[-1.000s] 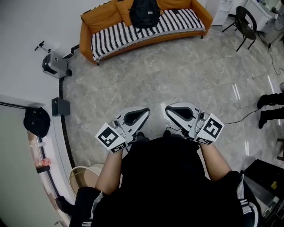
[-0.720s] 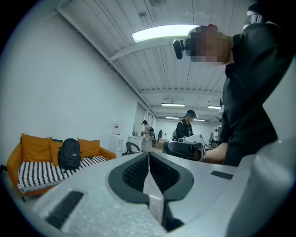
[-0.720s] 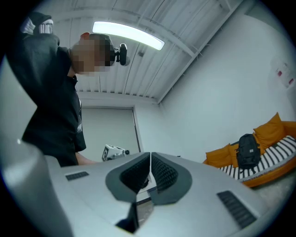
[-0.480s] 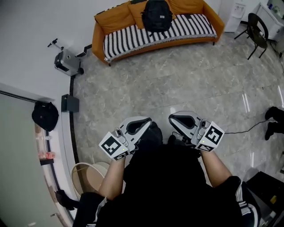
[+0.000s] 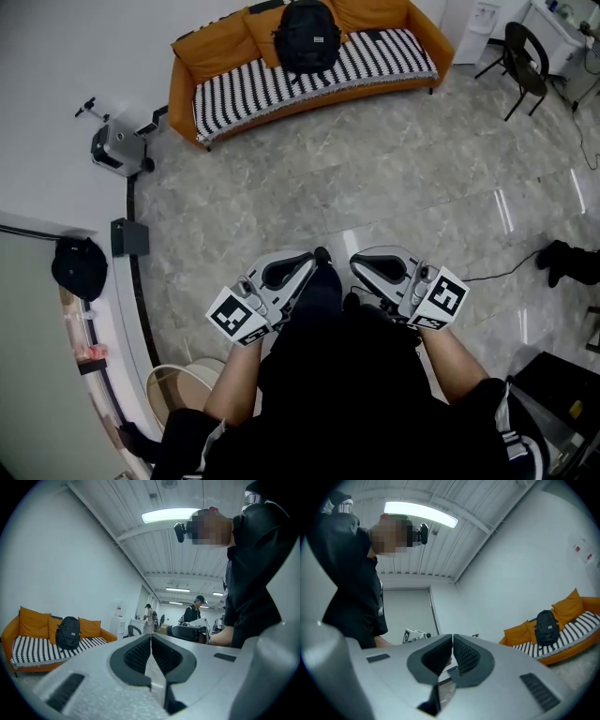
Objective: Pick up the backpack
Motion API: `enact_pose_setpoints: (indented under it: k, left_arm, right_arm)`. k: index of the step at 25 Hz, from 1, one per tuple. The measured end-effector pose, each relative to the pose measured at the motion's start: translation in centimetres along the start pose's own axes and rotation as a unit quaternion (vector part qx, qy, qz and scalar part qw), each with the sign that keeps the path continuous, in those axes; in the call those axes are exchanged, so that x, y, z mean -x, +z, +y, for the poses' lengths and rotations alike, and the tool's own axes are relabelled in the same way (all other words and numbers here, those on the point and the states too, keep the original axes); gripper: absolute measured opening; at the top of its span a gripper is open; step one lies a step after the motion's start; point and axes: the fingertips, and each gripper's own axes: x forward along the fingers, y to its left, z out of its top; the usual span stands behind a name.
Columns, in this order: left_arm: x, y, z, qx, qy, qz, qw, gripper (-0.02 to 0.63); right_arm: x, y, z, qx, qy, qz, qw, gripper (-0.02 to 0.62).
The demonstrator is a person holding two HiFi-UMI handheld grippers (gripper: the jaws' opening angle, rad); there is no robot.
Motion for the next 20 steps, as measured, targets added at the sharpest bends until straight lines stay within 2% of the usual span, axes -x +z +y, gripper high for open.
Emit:
enact_pose_setpoints:
  k: [5, 14, 20]
  left_arm:
    - [-1.9, 0.3, 3.1, 0.005, -0.016, -0.013, 0.9998, 0.023]
    - [-4.7, 2.6, 11.5, 0.011, -0.025, -0.032, 0.9991, 0.023]
    - [-4.9, 3.9, 17.3, 0.021, -0.029, -0.031, 0.9989, 0.023]
  right_arm:
    - [-0.3, 0.5, -4.0, -0.006, -0.026, 0.005, 1.0, 0.028]
    - [-6.4, 2.0, -10.9, 0.004, -0.022, 0.028, 0.999, 0.028]
    - [-11.1, 2.9, -16.1, 0.007, -0.064, 0.058, 0.996, 0.028]
